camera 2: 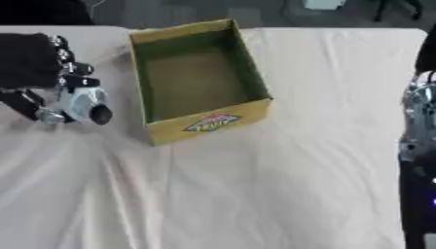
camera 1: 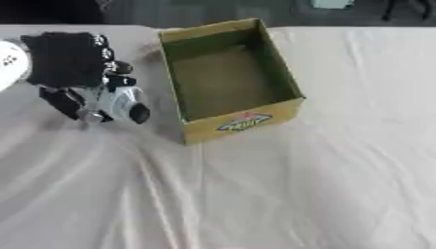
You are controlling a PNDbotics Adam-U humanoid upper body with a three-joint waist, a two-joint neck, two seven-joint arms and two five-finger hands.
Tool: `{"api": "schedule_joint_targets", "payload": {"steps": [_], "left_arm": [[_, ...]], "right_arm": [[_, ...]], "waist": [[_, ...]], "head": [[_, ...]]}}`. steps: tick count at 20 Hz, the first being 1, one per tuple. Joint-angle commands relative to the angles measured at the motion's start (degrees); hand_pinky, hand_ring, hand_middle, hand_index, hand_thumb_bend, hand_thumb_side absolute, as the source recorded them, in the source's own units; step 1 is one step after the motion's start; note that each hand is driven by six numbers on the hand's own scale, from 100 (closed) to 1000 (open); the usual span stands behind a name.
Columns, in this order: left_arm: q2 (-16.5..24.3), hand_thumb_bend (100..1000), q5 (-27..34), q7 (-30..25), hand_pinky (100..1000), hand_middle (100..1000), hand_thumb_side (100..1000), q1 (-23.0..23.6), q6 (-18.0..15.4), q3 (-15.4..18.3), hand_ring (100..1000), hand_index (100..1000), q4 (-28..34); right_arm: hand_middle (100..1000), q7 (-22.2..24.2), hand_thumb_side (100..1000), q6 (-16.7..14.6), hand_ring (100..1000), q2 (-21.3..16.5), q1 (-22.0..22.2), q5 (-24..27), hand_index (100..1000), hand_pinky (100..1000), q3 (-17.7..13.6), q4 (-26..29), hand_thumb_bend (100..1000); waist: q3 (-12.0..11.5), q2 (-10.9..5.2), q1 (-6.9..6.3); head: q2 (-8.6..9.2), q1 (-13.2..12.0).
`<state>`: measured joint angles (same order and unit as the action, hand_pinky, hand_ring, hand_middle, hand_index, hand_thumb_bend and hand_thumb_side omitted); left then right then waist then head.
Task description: Pick up objects on the table and place them in the box.
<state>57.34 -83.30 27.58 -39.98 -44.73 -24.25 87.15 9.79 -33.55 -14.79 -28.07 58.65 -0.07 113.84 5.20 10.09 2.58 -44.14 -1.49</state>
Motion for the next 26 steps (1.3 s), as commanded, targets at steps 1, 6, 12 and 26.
{"api": "schedule_joint_targets", "payload": {"steps": [1, 6, 12, 26], "left_arm": [[2.8, 100, 3.3, 2.7, 100, 100, 722, -1.4, -1.7, 2.2, 100, 290, 3.1], [2.3, 100, 6.2, 0.8, 100, 100, 721, -3.2, 0.7, 2.8, 100, 286, 4.1], [-0.8, 100, 6.4, 0.5, 100, 100, 719, -6.5, 1.1, 2.4, 100, 284, 1.6], [-5.2, 100, -4.5, 12.2, 100, 100, 670, -10.2, 2.2, 2.6, 100, 292, -5.2]], "right_arm": [[478, -0.1, 865, -0.1, 442, -1.3, -0.2, -0.3, 693, 320, -0.2, 0.8, 100], [477, -0.4, 864, 0.0, 441, -1.3, -0.5, -0.1, 692, 321, -0.2, 0.8, 100], [477, -1.0, 864, 1.0, 440, -0.5, -1.9, 0.5, 692, 322, 0.4, 0.8, 100], [474, -1.7, 910, 5.9, 437, 4.6, -9.8, 4.7, 693, 324, 2.3, 0.8, 100]], "waist": [[0.1, -1.29, -0.39], [0.4, -1.44, -0.7], [1.5, -1.4, -1.41], [6.1, 2.94, -2.59]], "head": [[0.02, 0.2], [0.02, -0.1], [0.97, -1.5], [3.91, -7.9]]}}
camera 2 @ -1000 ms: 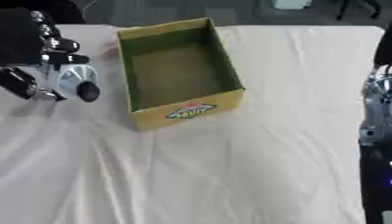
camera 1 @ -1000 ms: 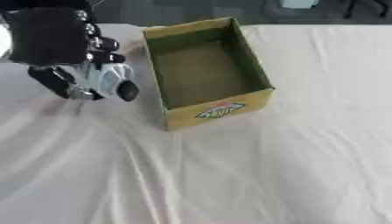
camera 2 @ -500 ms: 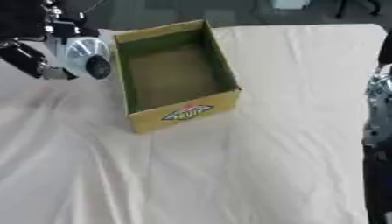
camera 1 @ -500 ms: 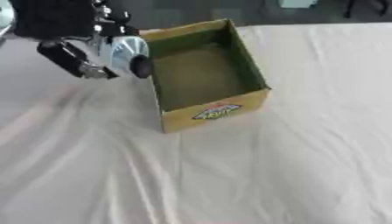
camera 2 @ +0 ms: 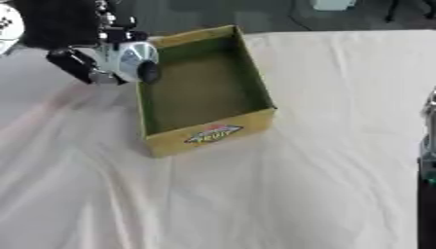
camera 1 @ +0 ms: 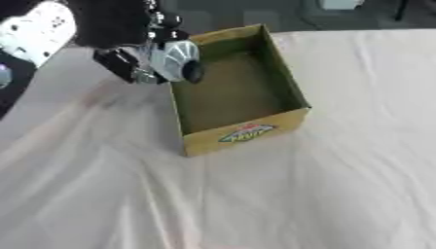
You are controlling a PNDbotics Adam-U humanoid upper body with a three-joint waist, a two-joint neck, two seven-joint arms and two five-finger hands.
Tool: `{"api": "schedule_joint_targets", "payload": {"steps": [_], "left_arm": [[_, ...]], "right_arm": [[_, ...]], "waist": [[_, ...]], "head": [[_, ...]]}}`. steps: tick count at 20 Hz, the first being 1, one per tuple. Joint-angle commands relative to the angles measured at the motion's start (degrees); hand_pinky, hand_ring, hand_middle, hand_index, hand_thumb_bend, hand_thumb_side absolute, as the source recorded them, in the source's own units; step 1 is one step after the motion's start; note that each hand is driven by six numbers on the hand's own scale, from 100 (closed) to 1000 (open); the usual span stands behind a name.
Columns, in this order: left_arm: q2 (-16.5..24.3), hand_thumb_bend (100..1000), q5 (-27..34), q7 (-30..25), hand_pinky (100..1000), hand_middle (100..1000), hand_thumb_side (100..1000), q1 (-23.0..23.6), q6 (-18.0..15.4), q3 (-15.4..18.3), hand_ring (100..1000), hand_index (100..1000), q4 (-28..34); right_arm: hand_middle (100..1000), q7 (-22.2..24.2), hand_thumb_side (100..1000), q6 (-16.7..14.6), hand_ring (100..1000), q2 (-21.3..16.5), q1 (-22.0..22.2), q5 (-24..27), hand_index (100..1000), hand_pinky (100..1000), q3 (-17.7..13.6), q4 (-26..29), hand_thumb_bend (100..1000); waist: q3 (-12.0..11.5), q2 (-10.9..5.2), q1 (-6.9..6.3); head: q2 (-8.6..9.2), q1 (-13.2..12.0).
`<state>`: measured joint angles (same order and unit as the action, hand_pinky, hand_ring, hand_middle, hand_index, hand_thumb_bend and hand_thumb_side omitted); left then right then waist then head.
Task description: Pick up objects on the table and place them in the box.
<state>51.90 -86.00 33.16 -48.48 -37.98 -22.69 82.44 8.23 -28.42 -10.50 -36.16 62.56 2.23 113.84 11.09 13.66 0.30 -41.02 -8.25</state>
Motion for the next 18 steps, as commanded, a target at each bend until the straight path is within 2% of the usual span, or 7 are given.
{"api": "schedule_joint_targets", "payload": {"steps": [1, 10, 12, 13, 14, 15, 18], "left_arm": [[0.0, 100, -2.3, 7.3, 100, 100, 717, -1.9, -4.3, 1.2, 100, 300, -0.9], [-1.5, 100, -7.7, 12.0, 100, 100, 718, -2.3, -3.6, 1.4, 118, 312, -4.4], [-1.8, 100, -8.6, 12.8, 167, 284, 776, -2.6, -3.6, 1.2, 349, 425, -5.0], [-1.8, 345, -9.3, 12.8, 387, 487, 713, -2.7, -3.6, 1.1, 595, 549, -5.2], [-1.9, 103, -10.4, 12.3, 229, 348, 772, -2.8, -3.4, 0.9, 430, 464, -5.4], [-2.1, 551, -11.2, 12.1, 700, 716, 780, -2.8, -3.2, 0.8, 848, 683, -5.6], [-2.6, 530, -12.0, 11.6, 990, 847, 956, -3.3, -1.9, 0.5, 1000, 772, -6.1]], "right_arm": [[473, -0.3, 867, 1.0, 436, 0.5, -2.3, 1.0, 693, 325, 0.0, 0.7, 100], [473, -0.5, 868, 2.3, 435, 2.2, -6.6, 2.2, 692, 326, 0.3, 0.7, 100], [473, -0.5, 868, 2.5, 436, 2.2, -6.9, 2.3, 693, 326, 0.4, 0.7, 100], [473, -0.4, 871, 2.5, 436, 2.2, -7.0, 2.3, 693, 326, 0.4, 0.7, 100], [473, -0.4, 868, 2.6, 436, 2.2, -7.0, 2.3, 693, 326, 0.4, 0.7, 100], [473, -0.4, 869, 2.6, 436, 2.1, -7.0, 2.3, 693, 326, 0.4, 0.7, 100], [473, -0.3, 868, 2.5, 435, 1.8, -6.8, 2.3, 692, 326, 0.4, 0.7, 100]], "waist": [[0.5, -0.21, -0.48], [2.1, 3.28, -1.45], [2.3, 3.58, -1.57], [2.3, 3.64, -1.61], [2.3, 3.63, -1.65], [2.3, 3.61, -1.67], [2.1, 3.26, -1.68]], "head": [[1.22, -1.2], [6.86, -0.9], [7.49, -0.6], [7.65, -0.5], [7.73, -0.4], [7.78, -0.2], [7.84, 0.3]]}}
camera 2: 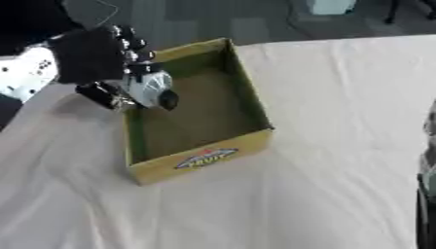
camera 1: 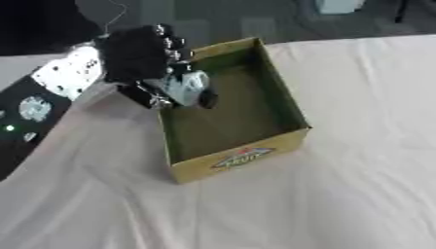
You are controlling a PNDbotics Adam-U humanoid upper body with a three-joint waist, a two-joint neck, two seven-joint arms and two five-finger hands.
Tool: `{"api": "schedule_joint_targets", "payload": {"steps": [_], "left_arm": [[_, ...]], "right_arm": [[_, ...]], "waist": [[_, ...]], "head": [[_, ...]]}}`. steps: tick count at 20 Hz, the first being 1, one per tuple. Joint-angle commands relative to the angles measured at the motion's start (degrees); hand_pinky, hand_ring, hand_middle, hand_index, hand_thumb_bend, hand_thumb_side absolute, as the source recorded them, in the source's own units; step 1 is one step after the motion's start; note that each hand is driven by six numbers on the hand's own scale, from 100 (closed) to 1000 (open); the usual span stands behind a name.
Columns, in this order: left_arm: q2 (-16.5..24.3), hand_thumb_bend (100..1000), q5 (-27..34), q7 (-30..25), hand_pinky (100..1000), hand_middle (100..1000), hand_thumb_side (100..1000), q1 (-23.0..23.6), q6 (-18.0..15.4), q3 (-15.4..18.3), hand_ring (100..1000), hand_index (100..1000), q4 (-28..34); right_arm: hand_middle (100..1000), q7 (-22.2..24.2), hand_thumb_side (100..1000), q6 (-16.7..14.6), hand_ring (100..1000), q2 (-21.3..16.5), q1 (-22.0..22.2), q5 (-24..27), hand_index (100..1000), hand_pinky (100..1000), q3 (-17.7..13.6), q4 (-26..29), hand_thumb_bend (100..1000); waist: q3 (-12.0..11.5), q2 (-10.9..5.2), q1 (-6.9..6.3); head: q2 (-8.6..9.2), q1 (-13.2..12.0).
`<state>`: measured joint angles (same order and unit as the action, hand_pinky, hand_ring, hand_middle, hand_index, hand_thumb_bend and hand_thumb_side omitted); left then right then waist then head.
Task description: Pick up objects on the table and place them in the box.
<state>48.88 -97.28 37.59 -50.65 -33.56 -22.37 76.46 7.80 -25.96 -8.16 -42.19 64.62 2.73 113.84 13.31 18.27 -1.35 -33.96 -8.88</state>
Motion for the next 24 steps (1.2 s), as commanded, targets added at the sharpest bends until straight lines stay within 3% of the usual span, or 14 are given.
{"api": "schedule_joint_targets", "payload": {"steps": [1, 3, 6, 13, 16, 21, 22, 23, 24], "left_arm": [[0.3, 527, -0.3, 7.2, 1000, 853, 966, -1.2, -5.9, 0.1, 1000, 777, -0.2], [0.2, 498, 1.3, 7.3, 1000, 931, 1000, -1.7, -5.2, -0.1, 1000, 830, -0.1], [0.2, 477, 6.0, 7.1, 1000, 967, 1000, -2.5, -3.9, -0.4, 1000, 849, 0.6], [1.9, 473, 15.9, 3.3, 1000, 946, 1000, -3.4, -3.0, -0.9, 1000, 829, 5.9], [4.6, 464, 19.6, 2.4, 1000, 935, 1000, -3.5, -0.5, 0.8, 1000, 820, 10.4], [11.3, 445, 33.1, 1.7, 1000, 917, 988, 1.7, 5.2, 5.7, 1000, 808, 19.7], [12.8, 389, 37.6, 1.9, 983, 913, 952, 3.8, 6.8, 6.8, 981, 819, 22.6], [14.4, 389, 42.6, 2.3, 983, 913, 952, 6.2, 8.4, 8.0, 981, 819, 25.8], [15.6, 359, 47.9, 2.8, 914, 906, 938, 9.0, 10.0, 9.1, 927, 824, 29.3]], "right_arm": [[473, 0.1, 868, 0.0, 435, -0.6, -0.6, 0.3, 692, 326, -0.1, 0.7, 100], [473, 0.2, 868, -0.1, 435, -0.8, -0.4, 0.3, 692, 326, -0.1, 0.7, 100], [473, 0.4, 868, -0.2, 436, -1.3, 0.1, 0.1, 692, 325, 0.0, 0.7, 100], [473, 0.9, 867, -0.6, 435, -2.5, 1.5, -0.1, 690, 325, 0.1, 0.7, 100], [474, 1.1, 867, -0.8, 436, -3.2, 2.3, -0.4, 691, 324, 0.1, 0.7, 100], [474, 1.6, 867, -1.5, 436, -5.2, 4.6, -1.1, 690, 323, -0.1, 0.7, 100], [475, 1.8, 867, -1.6, 438, -5.7, 5.3, -1.3, 691, 321, -0.1, 0.7, 100], [475, 2.1, 867, -1.8, 438, -6.1, 5.9, -1.5, 691, 321, -0.1, 0.7, 100], [475, 2.3, 868, -2.0, 438, -6.6, 6.7, -1.8, 691, 319, -0.2, 0.7, 100]], "waist": [[-0.2, -1.44, -0.04], [-0.5, -1.68, -0.04], [-0.9, -2.13, -0.02], [-2.0, -3.29, -0.14], [-2.9, -3.99, -0.36], [-5.3, -5.56, -0.45], [-5.9, -5.99, -0.35], [-6.4, -6.35, -0.26], [-7.1, -6.78, -0.07]], "head": [[0.79, 1.0], [0.91, 0.9], [1.24, 1.0], [1.31, 1.1], [1.57, 1.4], [2.69, 2.6], [3.36, 3.1], [3.92, 3.6], [4.59, 4.2]]}}
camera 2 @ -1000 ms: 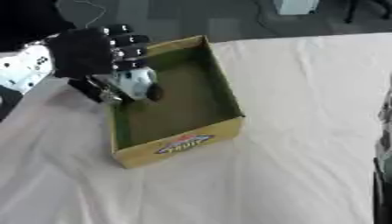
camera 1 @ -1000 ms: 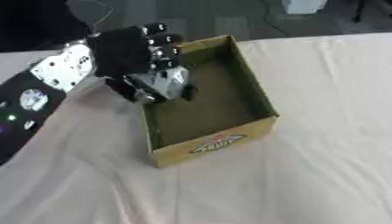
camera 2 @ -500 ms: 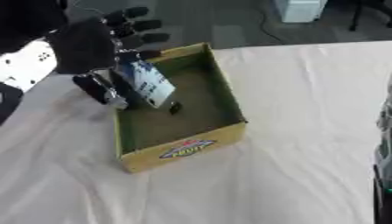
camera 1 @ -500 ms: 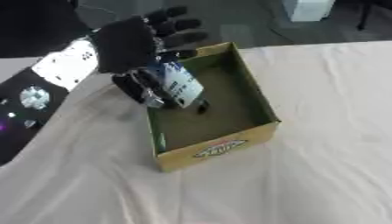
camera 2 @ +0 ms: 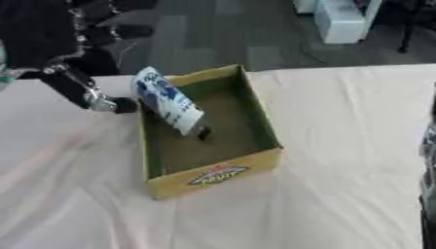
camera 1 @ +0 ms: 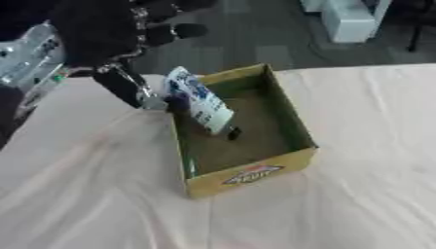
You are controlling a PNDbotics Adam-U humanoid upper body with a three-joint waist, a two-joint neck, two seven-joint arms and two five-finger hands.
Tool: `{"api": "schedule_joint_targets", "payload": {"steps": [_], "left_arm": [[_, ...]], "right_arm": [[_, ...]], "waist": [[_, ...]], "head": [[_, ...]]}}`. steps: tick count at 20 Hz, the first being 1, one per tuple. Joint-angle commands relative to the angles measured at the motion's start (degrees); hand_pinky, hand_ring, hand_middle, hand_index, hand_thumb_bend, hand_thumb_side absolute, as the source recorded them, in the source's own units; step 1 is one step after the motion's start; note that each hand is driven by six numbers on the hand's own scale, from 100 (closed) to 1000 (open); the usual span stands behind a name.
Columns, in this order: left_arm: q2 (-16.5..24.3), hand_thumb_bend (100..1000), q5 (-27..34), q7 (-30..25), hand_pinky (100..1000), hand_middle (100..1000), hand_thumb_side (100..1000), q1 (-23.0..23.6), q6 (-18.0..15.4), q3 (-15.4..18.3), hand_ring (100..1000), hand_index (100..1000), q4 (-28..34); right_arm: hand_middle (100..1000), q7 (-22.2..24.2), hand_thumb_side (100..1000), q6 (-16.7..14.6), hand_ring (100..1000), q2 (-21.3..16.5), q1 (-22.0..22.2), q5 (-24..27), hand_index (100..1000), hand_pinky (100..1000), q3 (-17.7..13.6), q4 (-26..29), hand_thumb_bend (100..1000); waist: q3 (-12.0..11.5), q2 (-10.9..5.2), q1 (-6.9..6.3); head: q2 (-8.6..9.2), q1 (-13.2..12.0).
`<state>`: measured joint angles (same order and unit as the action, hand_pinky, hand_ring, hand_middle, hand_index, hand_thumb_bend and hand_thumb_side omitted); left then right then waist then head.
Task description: Pick up objects on the table and place them in the box.
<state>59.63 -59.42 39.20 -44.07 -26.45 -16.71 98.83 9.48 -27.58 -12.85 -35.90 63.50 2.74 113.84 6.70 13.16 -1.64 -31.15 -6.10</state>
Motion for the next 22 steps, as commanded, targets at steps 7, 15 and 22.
{"api": "schedule_joint_targets", "payload": {"steps": [7, 15, 22], "left_arm": [[-1.7, 325, 39.9, 5.8, 758, 888, 901, 16.1, 1.4, 9.9, 831, 888, 15.7], [-20.2, 249, 44.0, 7.8, 665, 800, 884, 21.8, -15.5, 14.4, 774, 825, 15.8], [-22.2, 236, 43.7, 8.1, 654, 791, 893, 20.0, -17.4, 13.5, 763, 810, 15.8]], "right_arm": [[477, 1.9, 870, -3.0, 442, -4.9, 6.8, -2.8, 693, 314, -1.9, 0.8, 100], [480, 4.3, 874, -7.6, 444, -6.3, 14.2, -5.5, 694, 306, -4.1, 0.8, 100], [481, 8.3, 876, -9.5, 445, -7.7, 17.8, -5.9, 694, 302, -3.3, 0.8, 100]], "waist": [[-5.6, -4.87, 2.64], [-11.2, -6.28, 6.83], [-13.4, -6.91, 7.62]], "head": [[3.01, 6.6], [8.82, 19.4], [13.88, 20.2]]}}
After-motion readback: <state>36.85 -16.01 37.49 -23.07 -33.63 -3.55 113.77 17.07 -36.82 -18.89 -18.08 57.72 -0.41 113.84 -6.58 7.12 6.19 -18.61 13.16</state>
